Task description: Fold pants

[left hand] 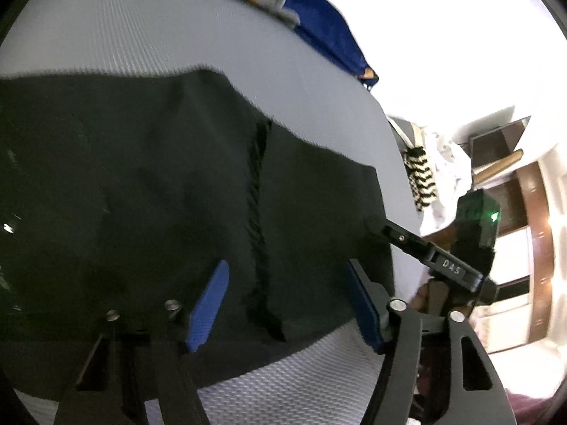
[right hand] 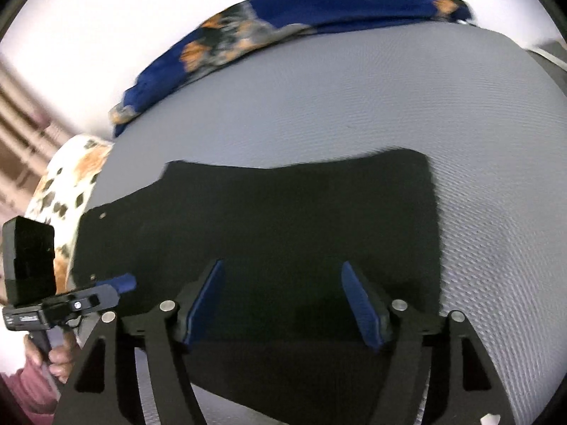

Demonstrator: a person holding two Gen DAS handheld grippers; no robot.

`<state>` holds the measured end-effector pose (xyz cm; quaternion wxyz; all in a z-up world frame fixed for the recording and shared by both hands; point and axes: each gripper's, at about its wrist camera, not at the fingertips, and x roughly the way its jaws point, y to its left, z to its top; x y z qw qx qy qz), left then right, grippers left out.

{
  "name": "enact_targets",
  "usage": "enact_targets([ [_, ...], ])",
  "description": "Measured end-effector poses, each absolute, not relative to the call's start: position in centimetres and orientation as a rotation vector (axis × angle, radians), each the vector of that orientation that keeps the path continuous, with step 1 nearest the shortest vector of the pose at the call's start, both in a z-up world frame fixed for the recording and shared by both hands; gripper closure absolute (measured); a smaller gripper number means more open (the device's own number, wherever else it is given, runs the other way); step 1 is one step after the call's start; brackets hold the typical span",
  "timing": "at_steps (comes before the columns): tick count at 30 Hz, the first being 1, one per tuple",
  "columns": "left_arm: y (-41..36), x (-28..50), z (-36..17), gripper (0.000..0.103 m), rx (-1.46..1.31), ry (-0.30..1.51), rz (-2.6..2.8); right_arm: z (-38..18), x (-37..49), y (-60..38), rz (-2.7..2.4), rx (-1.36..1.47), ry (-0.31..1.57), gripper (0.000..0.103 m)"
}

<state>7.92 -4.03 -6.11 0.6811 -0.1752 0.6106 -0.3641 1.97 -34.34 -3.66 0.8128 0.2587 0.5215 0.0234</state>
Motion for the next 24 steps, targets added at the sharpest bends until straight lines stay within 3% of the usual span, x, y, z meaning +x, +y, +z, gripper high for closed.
enact_targets([
  [6,-5.0,8.7,-8.2,0.060,-0.458,1.477,-0.806,-4.8,0.8,-35.7,0.028,0.647,1.076,0.037],
  [21,-8.9,10.4,-10.1,0.062,-0.520,1.518,-0.894,-5.9,-0.6,-37.0,0.037,0.775,1.016,0.035],
  [22,-9.2,10.4,-10.1,0.065,-0.510,1.511,-0.900,-6.0,-0.7,-37.0,0.038,0.779,1.013,0.034],
  [24,-9.5,10.4,-10.2,0.083,-0.500,1.507,-0.917,-6.1,-0.8,-36.9,0.037,0.777,1.013,0.033],
])
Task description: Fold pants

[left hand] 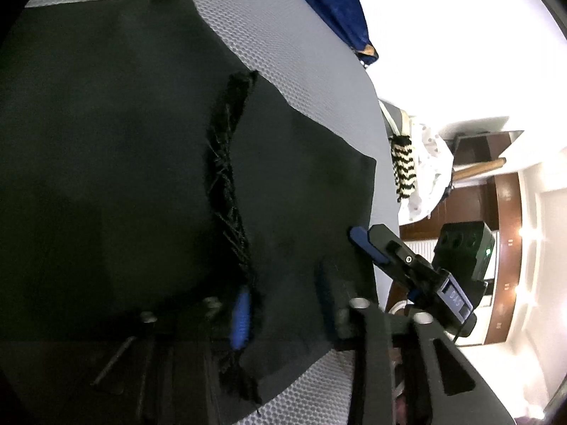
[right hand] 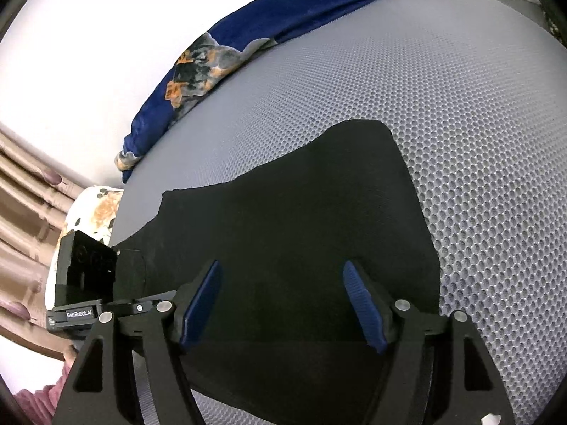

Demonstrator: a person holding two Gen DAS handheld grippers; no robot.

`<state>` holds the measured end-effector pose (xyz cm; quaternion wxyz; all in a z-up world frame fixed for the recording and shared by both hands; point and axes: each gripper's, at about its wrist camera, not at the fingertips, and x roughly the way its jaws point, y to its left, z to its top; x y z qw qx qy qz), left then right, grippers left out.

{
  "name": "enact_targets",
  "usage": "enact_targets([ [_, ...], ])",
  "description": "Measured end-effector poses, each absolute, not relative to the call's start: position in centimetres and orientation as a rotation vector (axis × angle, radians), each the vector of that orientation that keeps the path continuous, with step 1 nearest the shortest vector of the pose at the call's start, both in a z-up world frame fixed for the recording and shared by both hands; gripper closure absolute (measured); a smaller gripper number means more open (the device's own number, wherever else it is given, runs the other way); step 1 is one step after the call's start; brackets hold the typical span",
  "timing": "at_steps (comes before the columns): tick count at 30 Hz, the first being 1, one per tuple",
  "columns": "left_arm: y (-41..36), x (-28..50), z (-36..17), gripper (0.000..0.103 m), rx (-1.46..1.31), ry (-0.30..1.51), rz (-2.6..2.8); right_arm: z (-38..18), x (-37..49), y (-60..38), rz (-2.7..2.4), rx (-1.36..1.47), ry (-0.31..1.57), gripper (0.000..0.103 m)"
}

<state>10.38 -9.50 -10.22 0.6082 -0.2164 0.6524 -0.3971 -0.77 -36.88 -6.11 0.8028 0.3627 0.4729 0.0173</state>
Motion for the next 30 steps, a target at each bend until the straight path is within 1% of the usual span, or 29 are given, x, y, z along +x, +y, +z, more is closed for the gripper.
enact_targets([
  [2,-10.0,10.3,-10.5,0.094,-0.483,1.503,-0.927,-6.2,-0.8,-36.7,0.034,0.775,1.016,0.031],
  [6,-10.3,9.6,-9.8,0.097,-0.408,1.442,-0.926,-6.0,-0.6,-36.4,0.030,0.760,1.026,0.030],
  [12,-9.7,8.6,-6.8,0.098,-0.282,1.337,-0.941,-5.4,-0.3,-36.8,0.016,0.785,1.026,0.030],
  [17,-7.5,9.0,-5.4,0.098,-0.237,1.302,-0.917,-4.5,-0.4,-37.0,0.018,0.789,1.006,0.030],
  [20,-6.1,9.7,-5.8,0.098,-0.218,1.315,-0.882,-4.3,-0.3,-36.6,0.028,0.773,1.006,0.030],
  [25,-5.0,9.4,-7.9,0.097,-0.151,1.369,-0.816,-4.4,0.4,-35.5,0.012,0.708,1.030,0.030],
  [28,-4.9,8.7,-8.5,0.096,-0.115,1.349,-0.806,-4.9,0.8,-34.5,-0.009,0.618,1.068,0.030],
  [30,-5.1,8.5,-8.1,0.093,-0.065,1.336,-0.797,-5.5,1.0,-33.7,-0.021,0.553,1.100,0.030],
])
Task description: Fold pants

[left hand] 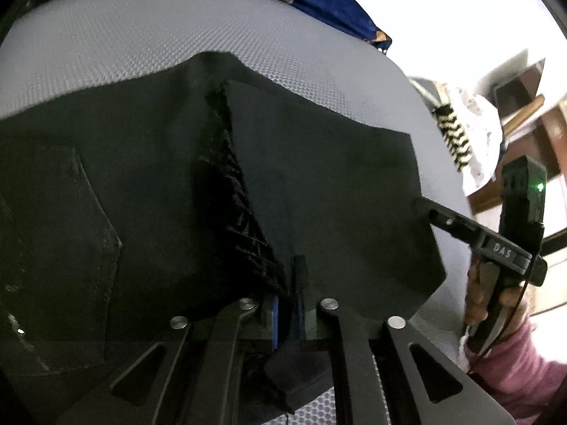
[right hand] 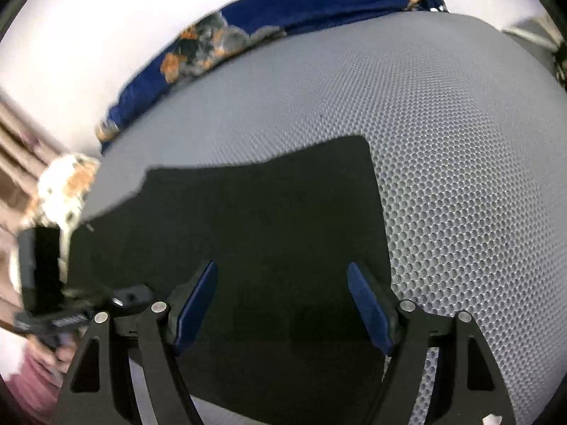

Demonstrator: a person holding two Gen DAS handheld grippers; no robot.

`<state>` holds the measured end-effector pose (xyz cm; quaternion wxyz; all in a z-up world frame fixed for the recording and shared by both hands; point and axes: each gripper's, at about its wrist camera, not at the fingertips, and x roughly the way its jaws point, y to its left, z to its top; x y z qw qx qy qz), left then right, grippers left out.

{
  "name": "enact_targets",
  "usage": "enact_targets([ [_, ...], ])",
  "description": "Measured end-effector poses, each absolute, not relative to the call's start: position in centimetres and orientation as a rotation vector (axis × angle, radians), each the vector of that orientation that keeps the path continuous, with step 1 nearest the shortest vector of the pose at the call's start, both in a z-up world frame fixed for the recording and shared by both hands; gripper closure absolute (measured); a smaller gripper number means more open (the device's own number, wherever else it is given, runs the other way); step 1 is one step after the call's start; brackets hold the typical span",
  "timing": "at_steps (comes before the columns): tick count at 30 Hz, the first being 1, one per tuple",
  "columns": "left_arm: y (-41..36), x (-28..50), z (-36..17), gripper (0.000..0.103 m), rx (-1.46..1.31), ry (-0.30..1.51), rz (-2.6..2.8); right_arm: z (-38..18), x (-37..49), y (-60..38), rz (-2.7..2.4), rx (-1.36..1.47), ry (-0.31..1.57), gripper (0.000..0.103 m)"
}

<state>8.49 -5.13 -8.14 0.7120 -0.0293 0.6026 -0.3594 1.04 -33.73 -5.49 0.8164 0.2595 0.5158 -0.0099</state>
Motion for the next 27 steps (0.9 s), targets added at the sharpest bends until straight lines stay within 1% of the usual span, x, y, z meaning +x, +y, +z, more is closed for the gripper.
enact_targets([
  [1,-5.3,8.3,-7.9,0.092,-0.039,1.330,-0.791,-5.7,1.3,-33.2,-0.025,0.507,1.114,0.030],
  [3,-5.9,8.0,-7.1,0.083,0.047,1.295,-0.762,-5.6,1.5,-32.6,-0.034,0.459,1.126,0.030],
  [4,-6.0,7.7,-6.4,0.081,0.109,1.246,-0.722,-5.4,1.8,-32.4,-0.034,0.437,1.131,0.030],
  [5,-5.8,7.5,-6.0,0.076,0.144,1.211,-0.702,-5.3,2.0,-32.4,-0.034,0.424,1.128,0.032],
  [7,-5.8,7.1,-4.6,0.068,0.208,1.097,-0.668,-4.6,2.3,-32.7,-0.045,0.414,1.103,0.032],
  [9,-6.2,7.1,-3.7,0.051,0.220,1.026,-0.654,-4.1,3.0,-33.1,-0.062,0.393,1.085,0.032],
  [11,-7.0,7.4,-3.3,0.047,0.222,0.987,-0.668,-4.1,3.7,-33.3,-0.091,0.361,1.083,0.033],
  [14,-8.9,8.3,-4.1,0.047,0.244,0.994,-0.658,-4.4,5.1,-33.7,-0.108,0.336,1.084,0.037],
  [19,-10.6,10.2,-7.3,0.047,0.263,1.097,-0.600,-5.3,6.8,-33.6,-0.133,0.274,1.111,0.038],
  [21,-10.8,10.0,-7.5,0.047,0.293,1.063,-0.585,-5.4,7.0,-33.5,-0.133,0.256,1.112,0.038],
  [27,-11.0,9.9,-7.5,0.047,0.297,1.072,-0.569,-5.5,7.0,-32.9,-0.139,0.192,1.118,0.038],
])
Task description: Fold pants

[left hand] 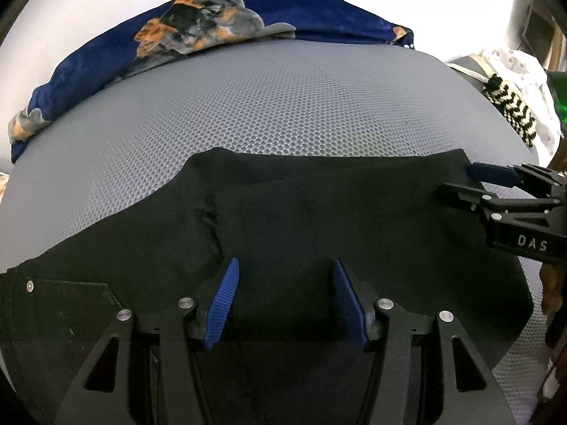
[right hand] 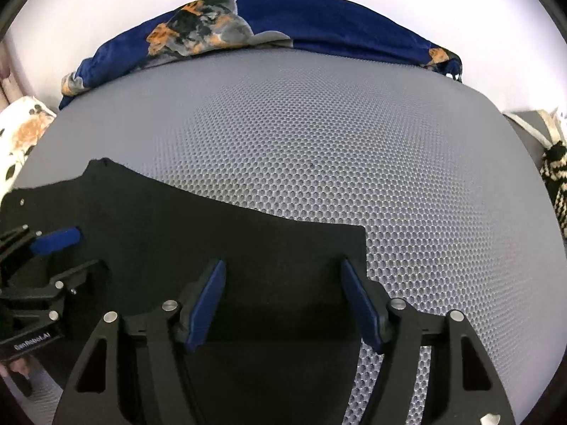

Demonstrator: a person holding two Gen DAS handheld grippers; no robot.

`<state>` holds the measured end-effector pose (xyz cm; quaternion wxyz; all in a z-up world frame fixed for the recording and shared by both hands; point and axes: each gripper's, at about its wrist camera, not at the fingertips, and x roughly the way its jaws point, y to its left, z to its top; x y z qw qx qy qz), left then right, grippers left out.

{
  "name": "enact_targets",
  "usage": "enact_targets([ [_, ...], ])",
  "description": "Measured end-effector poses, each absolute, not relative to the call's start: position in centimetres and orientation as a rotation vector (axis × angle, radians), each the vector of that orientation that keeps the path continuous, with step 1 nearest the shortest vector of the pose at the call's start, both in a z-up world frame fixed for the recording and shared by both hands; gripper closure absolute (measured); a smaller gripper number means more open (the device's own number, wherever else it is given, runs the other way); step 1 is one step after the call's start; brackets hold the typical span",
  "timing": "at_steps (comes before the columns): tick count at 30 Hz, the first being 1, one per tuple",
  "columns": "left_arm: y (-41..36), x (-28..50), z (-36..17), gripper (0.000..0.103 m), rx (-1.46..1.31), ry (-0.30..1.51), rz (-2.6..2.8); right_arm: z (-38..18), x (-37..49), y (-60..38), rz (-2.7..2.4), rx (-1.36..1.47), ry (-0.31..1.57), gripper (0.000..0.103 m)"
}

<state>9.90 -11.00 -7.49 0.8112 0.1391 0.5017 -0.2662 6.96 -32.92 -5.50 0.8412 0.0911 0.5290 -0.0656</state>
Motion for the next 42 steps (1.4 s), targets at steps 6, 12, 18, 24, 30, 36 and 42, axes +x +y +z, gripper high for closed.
enact_targets([
  [6,-10.7,9.2,-7.4,0.046,0.290,1.077,-0.546,-5.0,5.5,-31.8,-0.121,0.187,1.129,0.040],
  [12,-9.7,8.2,-7.2,0.046,0.265,1.092,-0.537,-5.6,3.2,-30.1,-0.117,0.159,1.162,0.039],
  [18,-8.4,7.0,-7.0,0.046,0.239,1.099,-0.522,-5.7,2.0,-29.2,-0.111,0.172,1.171,0.036],
  [24,-6.0,5.8,-5.9,0.046,0.170,1.088,-0.484,-5.8,2.0,-28.6,-0.108,0.170,1.188,0.026],
  [30,-2.3,5.6,-5.0,0.046,0.099,1.094,-0.408,-6.0,2.0,-28.4,-0.119,0.174,1.185,0.023],
  [36,2.1,4.4,-4.1,0.046,0.085,1.063,-0.311,-6.0,2.0,-28.1,-0.133,0.170,1.182,0.020],
  [42,7.7,3.6,-3.4,0.046,-0.039,1.074,-0.259,-6.1,2.1,-28.0,-0.138,0.174,1.183,0.018],
])
